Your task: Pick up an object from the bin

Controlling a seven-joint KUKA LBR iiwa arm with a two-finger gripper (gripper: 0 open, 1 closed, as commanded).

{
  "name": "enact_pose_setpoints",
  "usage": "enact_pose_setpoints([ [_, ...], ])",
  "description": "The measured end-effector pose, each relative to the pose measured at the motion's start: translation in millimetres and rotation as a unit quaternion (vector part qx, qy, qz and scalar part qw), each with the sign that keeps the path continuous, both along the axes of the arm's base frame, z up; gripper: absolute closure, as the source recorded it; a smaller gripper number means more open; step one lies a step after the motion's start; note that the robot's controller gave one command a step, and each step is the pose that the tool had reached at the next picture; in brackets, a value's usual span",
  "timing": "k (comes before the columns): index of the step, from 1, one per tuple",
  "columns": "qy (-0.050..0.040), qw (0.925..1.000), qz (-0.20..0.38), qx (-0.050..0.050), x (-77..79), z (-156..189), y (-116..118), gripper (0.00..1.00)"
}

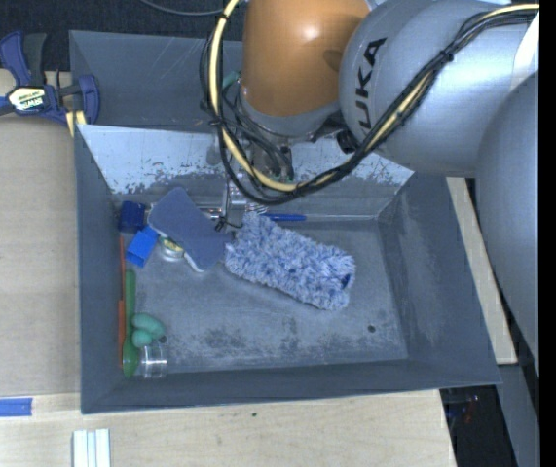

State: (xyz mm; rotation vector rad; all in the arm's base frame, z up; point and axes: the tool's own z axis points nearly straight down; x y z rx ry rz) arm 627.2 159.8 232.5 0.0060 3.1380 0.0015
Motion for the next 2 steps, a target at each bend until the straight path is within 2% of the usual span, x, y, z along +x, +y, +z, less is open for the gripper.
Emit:
enact_pose_setpoints([
  [1, 0.0000, 1.0000, 0.000, 0.000, 0.0, 0.0, 0.0, 0.00],
  [2, 0.0001, 1.0000, -0.003, 0.000, -19.7, -39.8, 12.3, 0.00],
])
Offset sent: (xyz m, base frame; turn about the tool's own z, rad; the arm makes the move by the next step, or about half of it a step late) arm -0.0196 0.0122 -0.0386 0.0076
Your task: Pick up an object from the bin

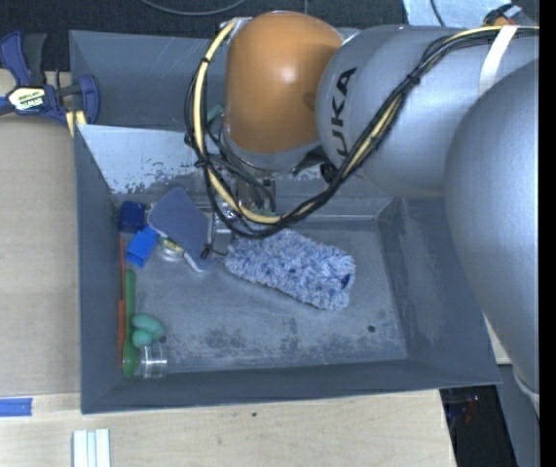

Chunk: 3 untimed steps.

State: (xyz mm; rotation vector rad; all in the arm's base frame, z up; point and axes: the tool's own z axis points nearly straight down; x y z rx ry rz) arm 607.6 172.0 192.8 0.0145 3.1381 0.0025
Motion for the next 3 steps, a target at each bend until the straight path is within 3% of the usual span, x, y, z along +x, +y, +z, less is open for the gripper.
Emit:
enact_pose_setpoints([
  [1, -0.0035, 0.9999, 0.013, 0.000, 3.3, -24.9, 22.3, 0.00],
  [2, -0.0054, 0.9999, 0.009, 0.000, -2.5, -28.1, 23.9, 0.00],
  [3, -0.0090, 0.9932, 0.116, 0.000, 21.5, -19.9, 14.9, 0.00],
])
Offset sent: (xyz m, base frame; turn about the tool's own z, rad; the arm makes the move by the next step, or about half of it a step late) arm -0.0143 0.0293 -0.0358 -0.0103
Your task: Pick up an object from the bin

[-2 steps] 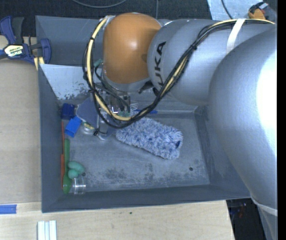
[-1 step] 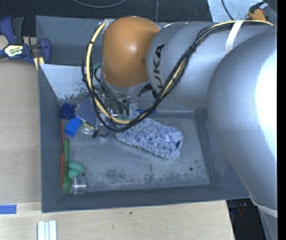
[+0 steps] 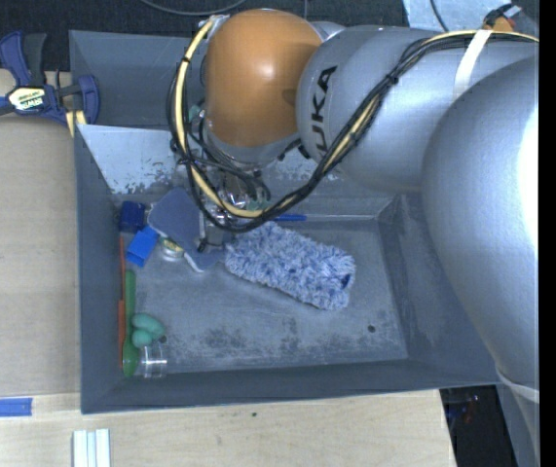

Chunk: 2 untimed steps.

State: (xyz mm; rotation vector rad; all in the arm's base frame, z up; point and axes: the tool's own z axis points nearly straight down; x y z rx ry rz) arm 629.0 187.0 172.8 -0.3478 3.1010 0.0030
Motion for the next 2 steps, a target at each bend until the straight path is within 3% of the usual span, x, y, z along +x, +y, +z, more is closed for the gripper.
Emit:
enact_pose_setpoints([
  [1, -0.0006, 0.9997, -0.024, 0.001, -16.6, -10.1, -4.3, 0.00],
  [2, -0.0019, 0.9997, 0.023, 0.000, -22.3, -57.3, -0.1, 0.00],
])
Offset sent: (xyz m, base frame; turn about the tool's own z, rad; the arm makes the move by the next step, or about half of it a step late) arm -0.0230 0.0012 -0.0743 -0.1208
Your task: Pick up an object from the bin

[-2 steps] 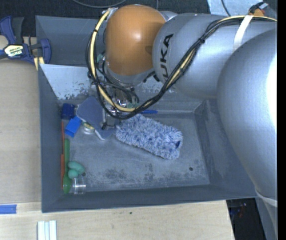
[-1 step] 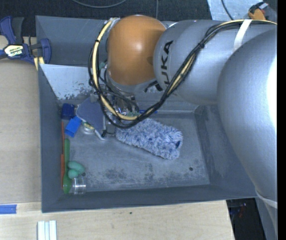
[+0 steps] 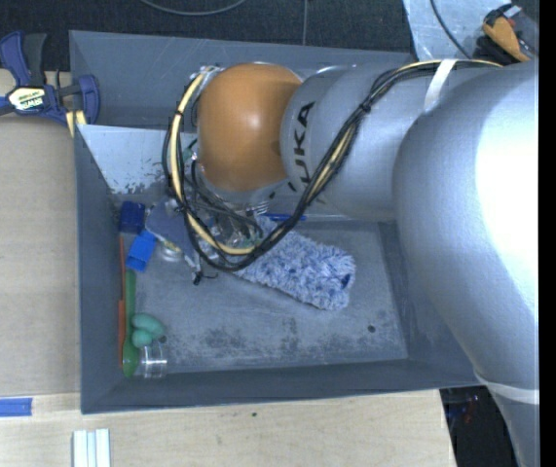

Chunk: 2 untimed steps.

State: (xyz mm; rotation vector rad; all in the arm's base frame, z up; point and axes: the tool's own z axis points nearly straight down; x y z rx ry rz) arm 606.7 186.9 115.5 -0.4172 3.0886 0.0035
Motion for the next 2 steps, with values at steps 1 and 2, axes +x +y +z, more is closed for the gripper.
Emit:
enact_pose_setpoints([
  [1, 0.0032, 0.9946, -0.104, 0.002, -9.2, 3.6, -6.1, 0.00],
  [2, 0.0008, 1.0000, -0.009, 0.000, -33.9, -5.7, -49.4, 0.00],
])
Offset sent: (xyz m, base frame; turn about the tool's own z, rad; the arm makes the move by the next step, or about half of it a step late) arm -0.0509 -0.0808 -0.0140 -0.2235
